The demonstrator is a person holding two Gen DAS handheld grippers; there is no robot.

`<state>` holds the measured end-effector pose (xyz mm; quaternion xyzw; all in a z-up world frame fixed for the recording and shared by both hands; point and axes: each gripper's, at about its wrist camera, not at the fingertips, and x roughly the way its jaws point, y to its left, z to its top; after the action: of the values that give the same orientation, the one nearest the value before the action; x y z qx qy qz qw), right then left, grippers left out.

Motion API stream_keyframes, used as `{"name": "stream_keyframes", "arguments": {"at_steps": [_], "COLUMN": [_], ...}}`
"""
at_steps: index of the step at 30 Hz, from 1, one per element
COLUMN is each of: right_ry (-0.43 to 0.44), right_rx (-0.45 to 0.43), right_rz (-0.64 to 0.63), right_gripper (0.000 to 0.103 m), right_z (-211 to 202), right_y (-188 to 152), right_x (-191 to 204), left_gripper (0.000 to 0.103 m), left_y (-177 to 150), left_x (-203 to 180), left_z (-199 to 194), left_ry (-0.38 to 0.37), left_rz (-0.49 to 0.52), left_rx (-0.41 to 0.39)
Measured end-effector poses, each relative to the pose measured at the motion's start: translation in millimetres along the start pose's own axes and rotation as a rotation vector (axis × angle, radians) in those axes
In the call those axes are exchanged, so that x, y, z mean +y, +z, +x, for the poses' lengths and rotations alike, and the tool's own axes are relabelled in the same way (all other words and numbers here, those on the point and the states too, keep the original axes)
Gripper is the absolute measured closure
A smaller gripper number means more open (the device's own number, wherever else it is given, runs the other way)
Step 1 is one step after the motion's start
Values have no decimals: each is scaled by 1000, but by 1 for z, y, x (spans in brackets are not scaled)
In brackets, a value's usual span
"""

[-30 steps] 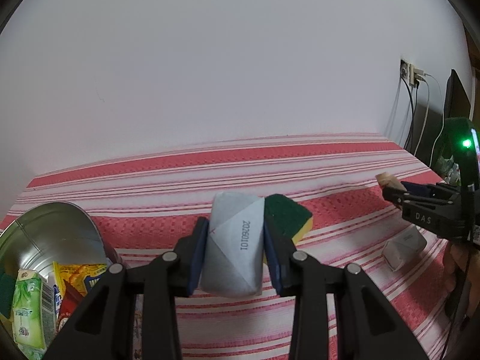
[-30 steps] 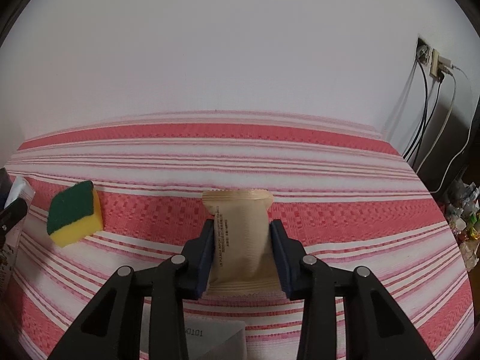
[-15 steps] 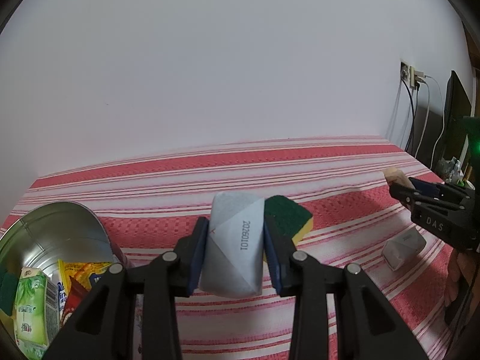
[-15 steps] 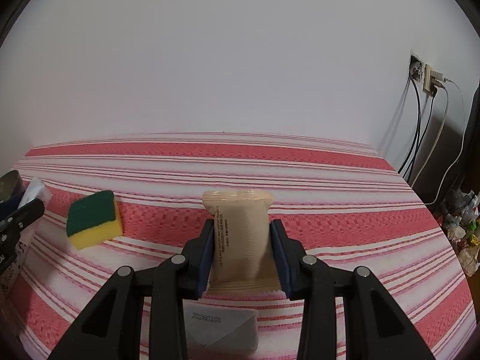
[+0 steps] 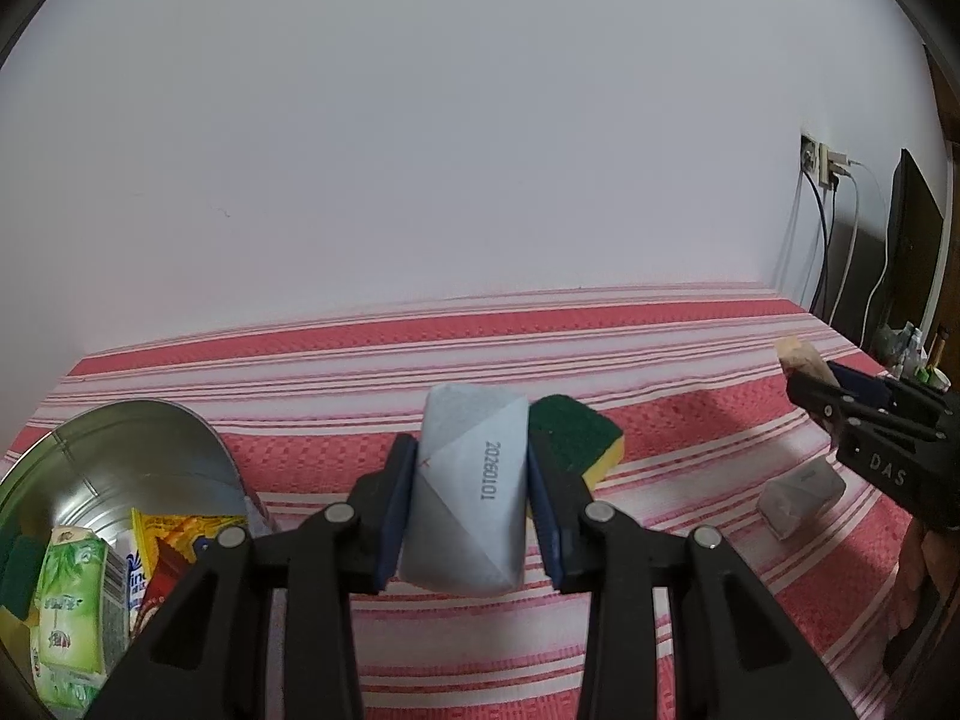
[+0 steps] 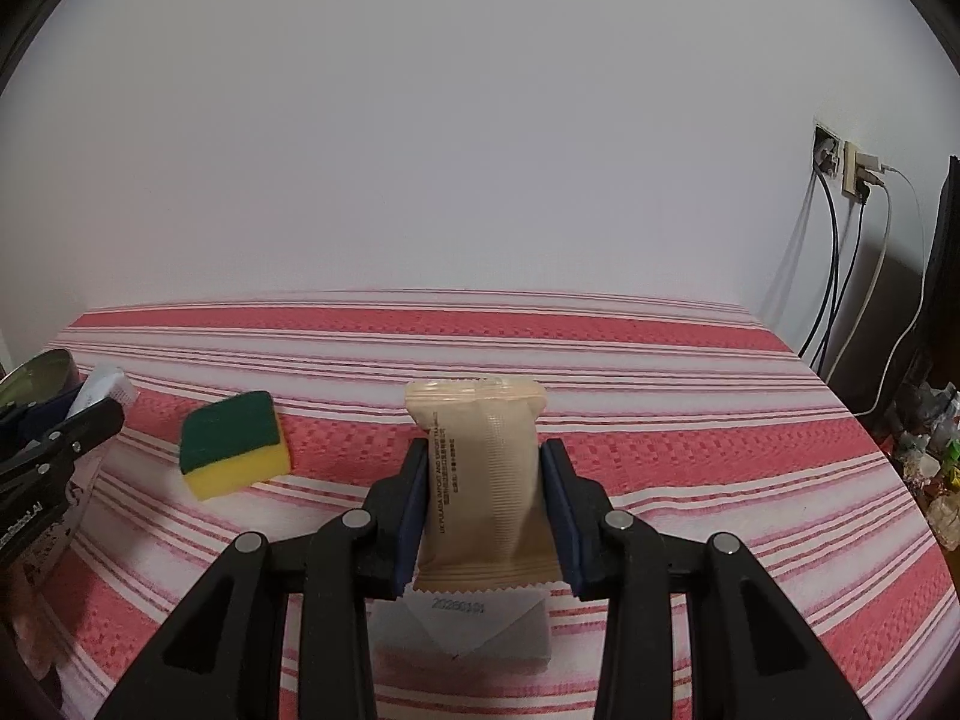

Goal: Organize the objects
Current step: 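Lift and carry the paper packet and beige pastry in both grippers toward the tin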

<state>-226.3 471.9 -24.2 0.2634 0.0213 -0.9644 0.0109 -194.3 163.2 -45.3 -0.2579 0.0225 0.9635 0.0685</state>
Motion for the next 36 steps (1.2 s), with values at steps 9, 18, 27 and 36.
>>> {"name": "stream_keyframes", "arguments": {"at_steps": [9,18,27,36], "right_ry": [11,19,32,50], "right_rx": [-22,-56,-80,-107], "right_rz": [0,-14,-17,-24], "right_gripper": [64,63,63,63], "right_z": [-7,-19,-27,-35], "right_y": [-2,-6,-9,-12], "right_x": [2,12,17,20], "left_gripper": [68,68,68,68], "left_y": [-3,-4,-6,-10], "left_x": [6,5,11,12], "left_z": [-4,-10,-17,-28], "left_ry": [-6,-9,-33,-46], "left_rz": [-14,-5,-23,-21], "left_rx": [-10,-36,-47,-72]}}
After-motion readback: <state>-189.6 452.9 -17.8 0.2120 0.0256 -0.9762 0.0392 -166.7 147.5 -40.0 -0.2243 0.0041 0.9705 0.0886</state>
